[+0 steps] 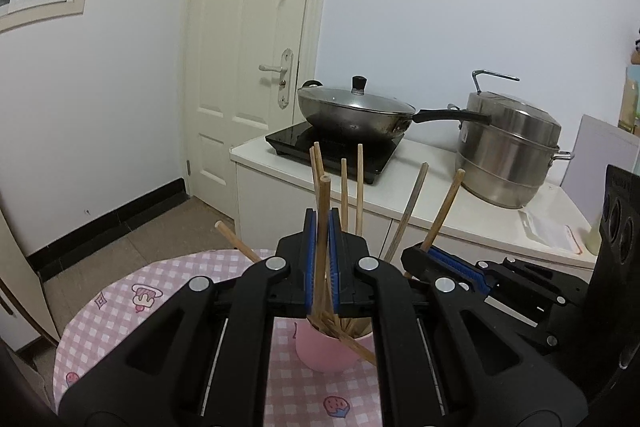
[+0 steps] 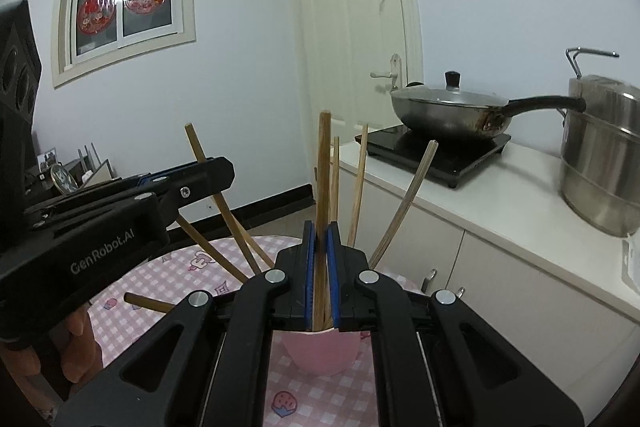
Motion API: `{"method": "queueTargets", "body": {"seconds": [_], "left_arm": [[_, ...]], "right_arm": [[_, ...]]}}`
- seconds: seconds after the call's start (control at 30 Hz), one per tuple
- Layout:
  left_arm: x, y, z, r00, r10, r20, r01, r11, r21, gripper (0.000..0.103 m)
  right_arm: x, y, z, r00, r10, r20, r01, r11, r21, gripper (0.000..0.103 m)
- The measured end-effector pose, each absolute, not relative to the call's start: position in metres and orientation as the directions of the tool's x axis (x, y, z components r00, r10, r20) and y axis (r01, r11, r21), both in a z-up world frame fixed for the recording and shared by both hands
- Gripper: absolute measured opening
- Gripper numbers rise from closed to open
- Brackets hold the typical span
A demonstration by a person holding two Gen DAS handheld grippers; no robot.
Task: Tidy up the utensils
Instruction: 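Carry both held chopsticks over the pink cup and lower them in, then open the left gripper over the pink cup while the right gripper opens too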
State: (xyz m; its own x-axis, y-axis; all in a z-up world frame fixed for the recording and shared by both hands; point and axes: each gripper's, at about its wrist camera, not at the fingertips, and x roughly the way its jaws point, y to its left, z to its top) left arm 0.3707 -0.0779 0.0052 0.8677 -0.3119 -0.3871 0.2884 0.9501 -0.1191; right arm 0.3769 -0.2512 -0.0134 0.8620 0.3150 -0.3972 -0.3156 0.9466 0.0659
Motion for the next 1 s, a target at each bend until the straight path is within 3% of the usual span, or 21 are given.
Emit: {"method": "queueTargets", "body": {"seconds": [0.37, 0.67, 0.73, 0.77, 0.8, 1.0], "left_arm": [[0.365, -0.072, 0.012, 0.858, -0.31, -0.41, 0.284, 0.951, -0.125, 0.007], [0.354, -0.067, 0.021, 0.859, -0.296, -0.418, 0.271, 0.955, -0.121, 0.007], [0.35, -0.066, 0.021, 0.857, -0.294, -0.423, 0.269, 0.956, -0.12, 0.025], [0.347, -0.065, 0.022, 0.859, -0.296, -0.418, 0.267, 0.955, -0.127, 0.063], [0.342, -0.062, 0.024, 0.871, -0.292, -0.394, 0.259, 0.956, -0.137, 0.074], [0.319, -0.059, 0.031, 0.893, -0.265, -0.363, 0.247, 0.964, -0.096, 0.074]], "right_arm": [[0.373, -0.261, -0.013, 0.842, 0.342, -0.416, -0.309, 0.94, 0.146, 0.006], [0.355, -0.269, -0.005, 0.847, 0.347, -0.403, -0.303, 0.937, 0.171, 0.034], [0.35, -0.27, -0.003, 0.849, 0.35, -0.397, -0.305, 0.936, 0.174, 0.038], [0.347, -0.271, -0.002, 0.85, 0.35, -0.394, -0.305, 0.936, 0.173, 0.04], [0.345, -0.271, -0.001, 0.851, 0.35, -0.392, -0.307, 0.936, 0.171, 0.041], [0.329, -0.279, 0.007, 0.86, 0.348, -0.373, -0.303, 0.937, 0.175, 0.048]]}}
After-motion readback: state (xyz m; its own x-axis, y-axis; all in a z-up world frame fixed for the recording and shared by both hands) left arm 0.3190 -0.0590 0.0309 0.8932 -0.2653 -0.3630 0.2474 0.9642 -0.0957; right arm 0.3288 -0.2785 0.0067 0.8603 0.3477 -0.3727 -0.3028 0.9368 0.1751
